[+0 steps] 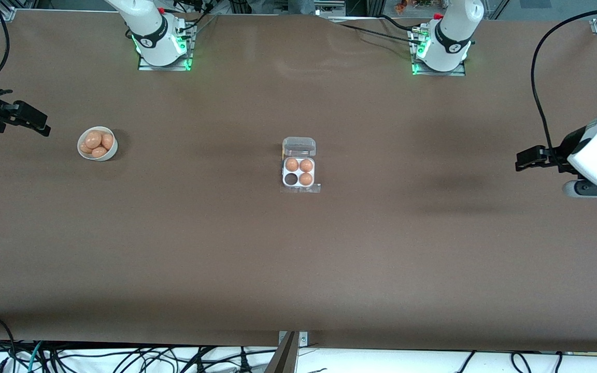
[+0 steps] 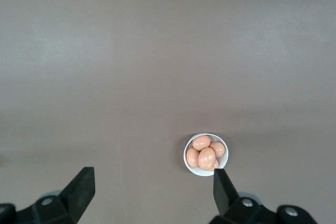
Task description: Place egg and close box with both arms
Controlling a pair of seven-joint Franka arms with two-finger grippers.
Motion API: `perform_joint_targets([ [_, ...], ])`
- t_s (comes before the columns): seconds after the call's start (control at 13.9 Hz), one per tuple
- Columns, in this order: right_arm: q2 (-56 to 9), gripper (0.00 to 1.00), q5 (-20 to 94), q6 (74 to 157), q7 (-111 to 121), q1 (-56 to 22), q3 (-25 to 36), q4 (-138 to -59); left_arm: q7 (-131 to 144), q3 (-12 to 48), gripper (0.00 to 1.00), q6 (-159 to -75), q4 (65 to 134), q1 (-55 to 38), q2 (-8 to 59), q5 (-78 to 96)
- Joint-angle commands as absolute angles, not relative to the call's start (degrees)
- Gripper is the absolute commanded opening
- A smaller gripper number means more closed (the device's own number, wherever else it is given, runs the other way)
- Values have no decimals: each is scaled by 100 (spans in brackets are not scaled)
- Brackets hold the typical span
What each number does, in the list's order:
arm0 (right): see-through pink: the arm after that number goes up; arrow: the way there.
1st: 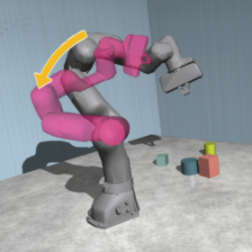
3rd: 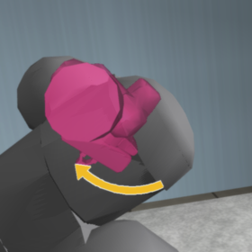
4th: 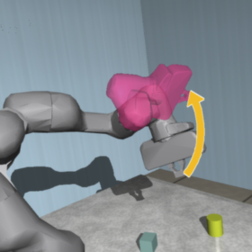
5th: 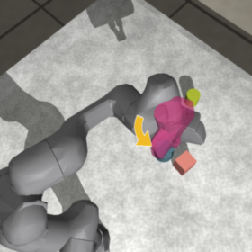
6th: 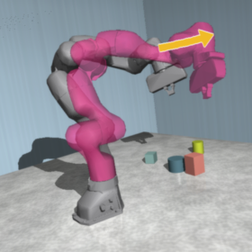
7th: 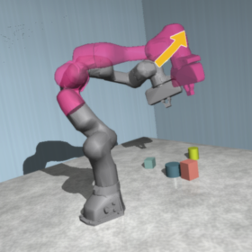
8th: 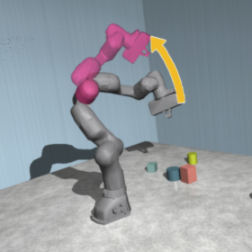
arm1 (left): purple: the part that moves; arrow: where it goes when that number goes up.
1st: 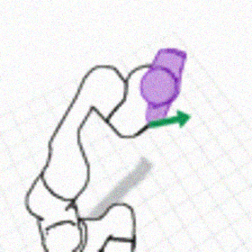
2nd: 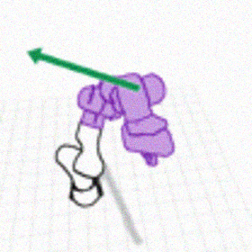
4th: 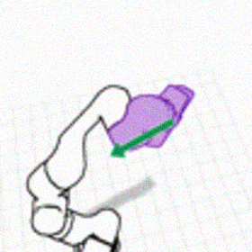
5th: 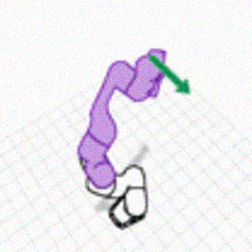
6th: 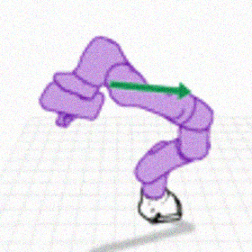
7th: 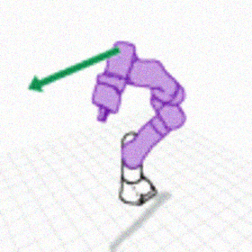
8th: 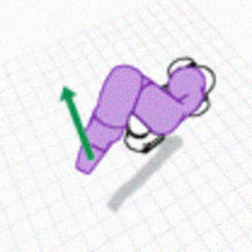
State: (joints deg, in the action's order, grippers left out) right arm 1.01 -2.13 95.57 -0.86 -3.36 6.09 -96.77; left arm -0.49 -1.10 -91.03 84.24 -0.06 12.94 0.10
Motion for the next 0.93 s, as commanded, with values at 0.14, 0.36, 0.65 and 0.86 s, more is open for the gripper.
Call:
perform_joint_targets([
  [0.14,149,100,-167,9510,-70,-316,615,-9703,-123,-106,100,-8982,8279,35,1274,61],
  [0.36,149,100,-167,9519,-53,-316,615,-9703,-141,-105,100,-9000,8271,35,1274,62],
  [0.65,149,100,-167,9519,-18,-316,615,-9703,-141,-105,100,-9000,8271,35,1283,53],
  [0.86,149,100,-167,9519,9,-316,615,-9712,-141,-106,100,-9000,8271,35,1275,53],
])
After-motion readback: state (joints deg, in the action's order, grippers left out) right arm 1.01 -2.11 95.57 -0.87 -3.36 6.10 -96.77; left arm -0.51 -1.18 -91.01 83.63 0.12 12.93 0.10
